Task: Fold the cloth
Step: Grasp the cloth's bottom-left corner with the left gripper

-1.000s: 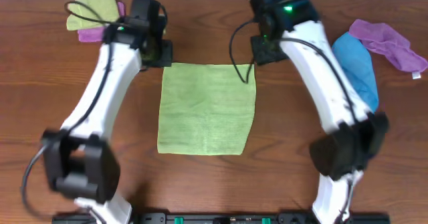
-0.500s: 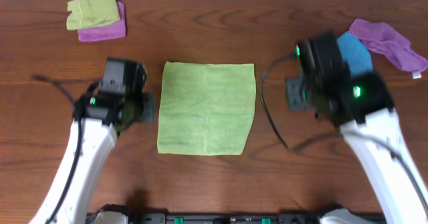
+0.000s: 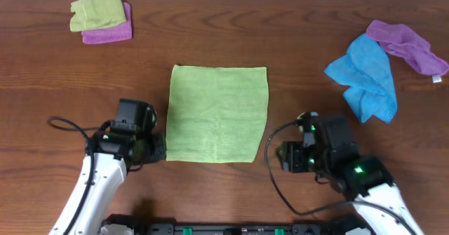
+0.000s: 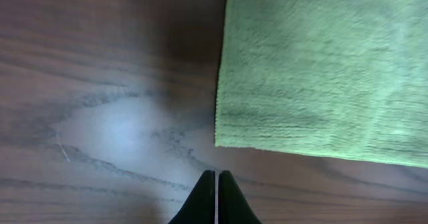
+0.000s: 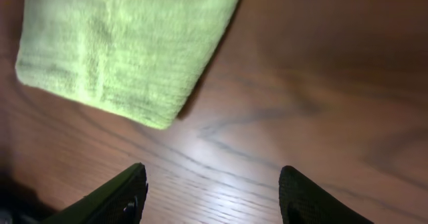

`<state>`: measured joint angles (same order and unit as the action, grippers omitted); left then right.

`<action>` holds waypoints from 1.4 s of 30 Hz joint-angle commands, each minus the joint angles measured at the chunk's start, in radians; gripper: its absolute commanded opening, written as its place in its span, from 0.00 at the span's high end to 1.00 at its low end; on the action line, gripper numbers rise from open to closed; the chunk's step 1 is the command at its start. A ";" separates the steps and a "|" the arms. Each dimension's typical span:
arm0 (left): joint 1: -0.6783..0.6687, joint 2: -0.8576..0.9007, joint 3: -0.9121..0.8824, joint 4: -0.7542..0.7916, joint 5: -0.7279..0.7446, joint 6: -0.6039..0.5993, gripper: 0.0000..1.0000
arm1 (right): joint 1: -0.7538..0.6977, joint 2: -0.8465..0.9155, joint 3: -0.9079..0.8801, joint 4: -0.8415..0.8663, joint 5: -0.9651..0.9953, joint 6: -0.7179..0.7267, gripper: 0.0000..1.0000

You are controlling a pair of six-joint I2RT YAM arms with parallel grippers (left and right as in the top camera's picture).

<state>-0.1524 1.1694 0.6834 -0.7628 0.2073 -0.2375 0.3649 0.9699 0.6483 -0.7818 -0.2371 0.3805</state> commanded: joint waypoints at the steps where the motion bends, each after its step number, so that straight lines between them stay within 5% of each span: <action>1: 0.002 0.000 -0.059 0.034 0.016 -0.042 0.94 | -0.005 0.044 -0.011 0.024 -0.086 0.031 0.36; 4: 0.002 0.000 -0.101 0.078 0.031 -0.072 0.93 | -0.005 0.082 -0.011 0.039 -0.094 0.030 0.36; 8: 0.002 0.000 -0.132 0.109 0.039 -0.093 0.75 | -0.005 0.099 -0.011 0.044 -0.098 0.030 0.35; 12: 0.002 0.008 -0.161 0.144 0.061 -0.116 0.68 | -0.005 0.099 -0.011 0.045 -0.097 0.030 0.35; 16: 0.002 0.035 -0.187 0.224 0.142 -0.132 0.68 | -0.005 0.099 -0.011 0.045 -0.097 0.028 0.35; 42: 0.002 0.263 -0.206 0.396 0.108 -0.129 0.64 | -0.005 0.099 -0.011 0.031 -0.096 0.023 0.36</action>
<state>-0.1524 1.3769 0.5224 -0.3580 0.3672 -0.3851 0.3649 1.0687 0.6418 -0.7502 -0.3229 0.3950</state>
